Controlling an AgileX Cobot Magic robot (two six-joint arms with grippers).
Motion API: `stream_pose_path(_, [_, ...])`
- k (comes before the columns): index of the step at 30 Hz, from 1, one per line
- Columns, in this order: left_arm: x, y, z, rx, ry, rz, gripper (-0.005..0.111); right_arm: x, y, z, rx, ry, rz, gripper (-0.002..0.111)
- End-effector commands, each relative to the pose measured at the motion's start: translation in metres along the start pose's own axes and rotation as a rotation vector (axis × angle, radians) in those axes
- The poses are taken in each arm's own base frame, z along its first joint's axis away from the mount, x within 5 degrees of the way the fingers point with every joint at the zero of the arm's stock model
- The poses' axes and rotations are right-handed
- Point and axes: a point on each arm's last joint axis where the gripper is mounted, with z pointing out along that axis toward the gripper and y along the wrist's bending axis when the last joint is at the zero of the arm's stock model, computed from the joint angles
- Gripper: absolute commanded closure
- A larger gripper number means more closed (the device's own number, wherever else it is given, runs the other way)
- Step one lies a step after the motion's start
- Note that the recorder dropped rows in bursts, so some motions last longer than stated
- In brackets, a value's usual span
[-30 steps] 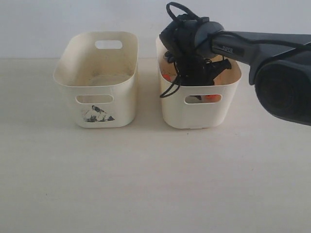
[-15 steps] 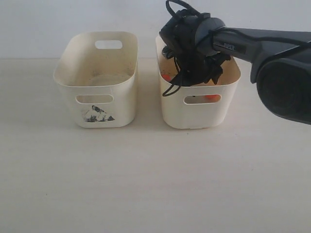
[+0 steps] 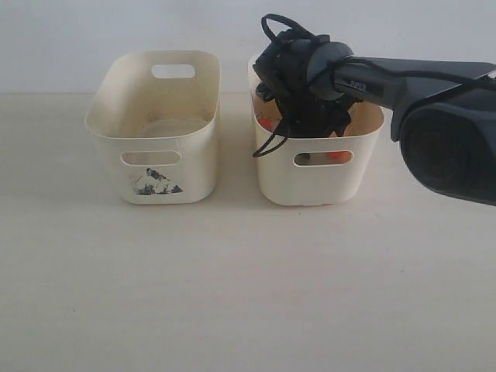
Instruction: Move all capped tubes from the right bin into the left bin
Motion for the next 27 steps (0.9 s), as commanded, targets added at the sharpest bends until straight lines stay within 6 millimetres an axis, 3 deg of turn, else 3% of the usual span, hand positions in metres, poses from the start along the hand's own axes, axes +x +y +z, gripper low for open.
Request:
stream_pose_path(1, [-0.003,0.000,0.000,0.001,-0.020,-0.018,0.102,0.007,0.008,0.014,-0.057,0.062,0.015,0.060])
stream_pose_path(5, [-0.003,0.000,0.000,0.001,-0.020,-0.018,0.102,0.008,0.008,0.013,-0.057,0.071,0.017,0.087])
stream_pose_path(7, [-0.003,0.000,0.000,0.001,-0.020,-0.018,0.102,0.007,0.006,0.009,-0.065,0.068,0.025,0.095])
stream_pose_path(14, [-0.003,0.000,0.000,0.001,-0.020,-0.018,0.102,-0.003,-0.007,-0.022,-0.102,-0.006,0.071,0.096])
stream_pose_path(21, [-0.003,0.000,0.000,0.001,-0.020,-0.018,0.102,-0.007,-0.022,-0.032,-0.002,-0.047,0.044,0.096])
stream_pose_path(24, [-0.003,0.000,0.000,0.001,-0.020,-0.018,0.102,-0.005,-0.022,-0.031,0.008,-0.027,0.041,0.084])
stream_pose_path(27, [-0.003,0.000,0.000,0.001,-0.020,-0.018,0.102,-0.004,-0.020,-0.027,0.009,-0.016,0.037,0.054])
